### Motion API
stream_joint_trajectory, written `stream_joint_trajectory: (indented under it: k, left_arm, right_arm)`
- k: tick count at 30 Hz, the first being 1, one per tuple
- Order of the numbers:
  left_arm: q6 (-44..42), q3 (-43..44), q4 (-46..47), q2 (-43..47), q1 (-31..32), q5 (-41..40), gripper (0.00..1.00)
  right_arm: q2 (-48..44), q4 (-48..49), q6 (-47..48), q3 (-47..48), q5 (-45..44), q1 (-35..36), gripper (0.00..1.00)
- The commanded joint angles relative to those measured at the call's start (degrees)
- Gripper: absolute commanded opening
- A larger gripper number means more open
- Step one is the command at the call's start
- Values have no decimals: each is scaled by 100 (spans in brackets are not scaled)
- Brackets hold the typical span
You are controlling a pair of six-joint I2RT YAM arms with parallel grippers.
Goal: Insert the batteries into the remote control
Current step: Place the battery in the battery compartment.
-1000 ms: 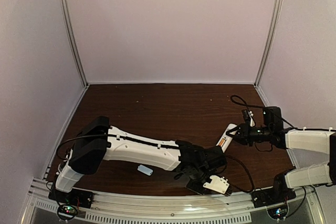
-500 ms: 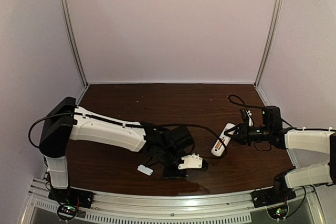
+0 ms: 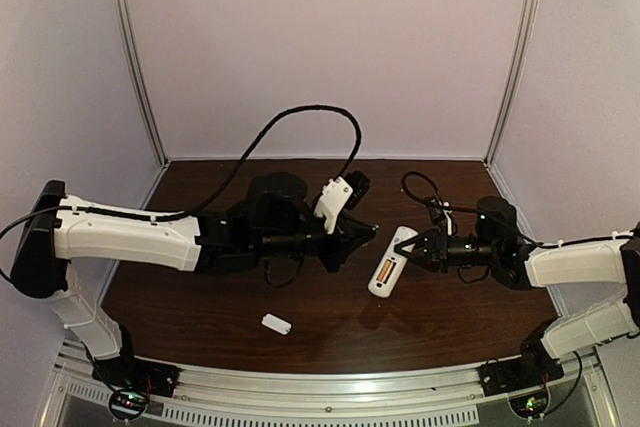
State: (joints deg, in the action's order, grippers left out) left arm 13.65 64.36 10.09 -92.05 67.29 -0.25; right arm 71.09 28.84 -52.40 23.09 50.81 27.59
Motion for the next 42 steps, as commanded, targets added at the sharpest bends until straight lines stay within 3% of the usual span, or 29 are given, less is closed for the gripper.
stream_joint_trajectory:
  k: [1, 5, 12, 42]
  left_arm:
    - [563, -62, 920, -302, 96, -342, 0]
    - [546, -318, 1520, -394, 201, -440, 0]
    - [560, -260, 1787, -664, 258, -311, 0]
    - [770, -561, 1459, -755, 287, -838, 0]
  right_arm:
    - [241, 913, -346, 268, -231, 282, 0]
    - [425, 1374, -675, 336, -264, 442, 0]
    - [604, 1754, -982, 362, -357, 624, 0]
    - [454, 2130, -1283, 285, -317, 633, 0]
